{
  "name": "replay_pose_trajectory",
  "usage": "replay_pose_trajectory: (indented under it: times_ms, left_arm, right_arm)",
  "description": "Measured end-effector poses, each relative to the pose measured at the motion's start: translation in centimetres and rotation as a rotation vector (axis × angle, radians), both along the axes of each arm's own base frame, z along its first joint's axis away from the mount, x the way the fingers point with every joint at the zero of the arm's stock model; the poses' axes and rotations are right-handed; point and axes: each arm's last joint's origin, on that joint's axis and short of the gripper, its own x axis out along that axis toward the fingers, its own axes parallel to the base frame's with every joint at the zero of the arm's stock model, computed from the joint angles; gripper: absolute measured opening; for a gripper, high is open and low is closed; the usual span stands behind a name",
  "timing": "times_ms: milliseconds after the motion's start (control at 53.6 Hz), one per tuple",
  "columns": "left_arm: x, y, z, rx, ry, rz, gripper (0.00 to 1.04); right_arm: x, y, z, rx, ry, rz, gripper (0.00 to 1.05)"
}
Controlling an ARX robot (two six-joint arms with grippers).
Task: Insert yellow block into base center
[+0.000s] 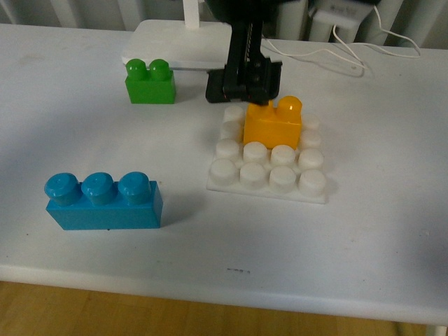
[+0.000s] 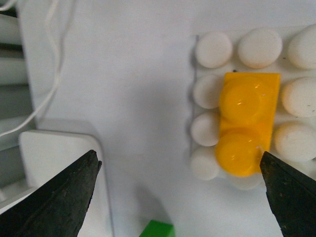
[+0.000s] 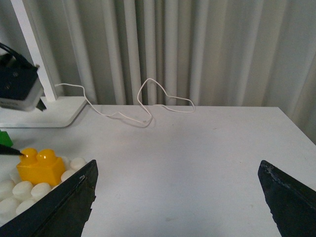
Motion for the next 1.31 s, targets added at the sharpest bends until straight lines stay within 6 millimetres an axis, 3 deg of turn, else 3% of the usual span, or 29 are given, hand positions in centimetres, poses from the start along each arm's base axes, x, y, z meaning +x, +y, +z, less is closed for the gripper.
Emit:
replay_pose_trajectory:
  times_ms: [205,373,541,765,896,1063,1175,1306]
  left_arm:
    - [-1.6,3.0,3.7,-0.093,-0.223,0.08,0.99]
    - [-4.0,5.7,5.3,-0.193,-0.353,0.164,0.99]
    - [-9.3,9.8,6.8,-0.362,-0.528,0.3,0.99]
    - [-14.0,14.4,5.9,-0.529,-0.654,0.519,0.99]
    - [-17.1,17.9,3.9,-0.687,-0.653,0.767,0.99]
    - [-17.9,18.5,3.3,-0.818,-0.594,0.85,0.99]
    - [-19.0,19.3,2.2,-1.115,-0.531,0.995,0.76]
    - [-20.4,20.4,0.6,-1.24,-0.463,1.066,0.54]
  right_arm:
    - [0.0,0.0,0.0,0.0,0.0,0.0,0.95]
    - [0.0,0.0,0.0,0.0,0.0,0.0,0.95]
    - [0.0,0.0,0.0,0.0,0.0,0.0,0.95]
    - [0.0,0.0,0.0,0.0,0.0,0.0,0.95]
    - [0.0,0.0,0.0,0.0,0.0,0.0,0.95]
    - [0.0,0.0,0.0,0.0,0.0,0.0,0.95]
    - [0.0,0.0,0.0,0.0,0.0,0.0,0.95]
    - [0.0,0.0,0.0,0.0,0.0,0.0,0.95]
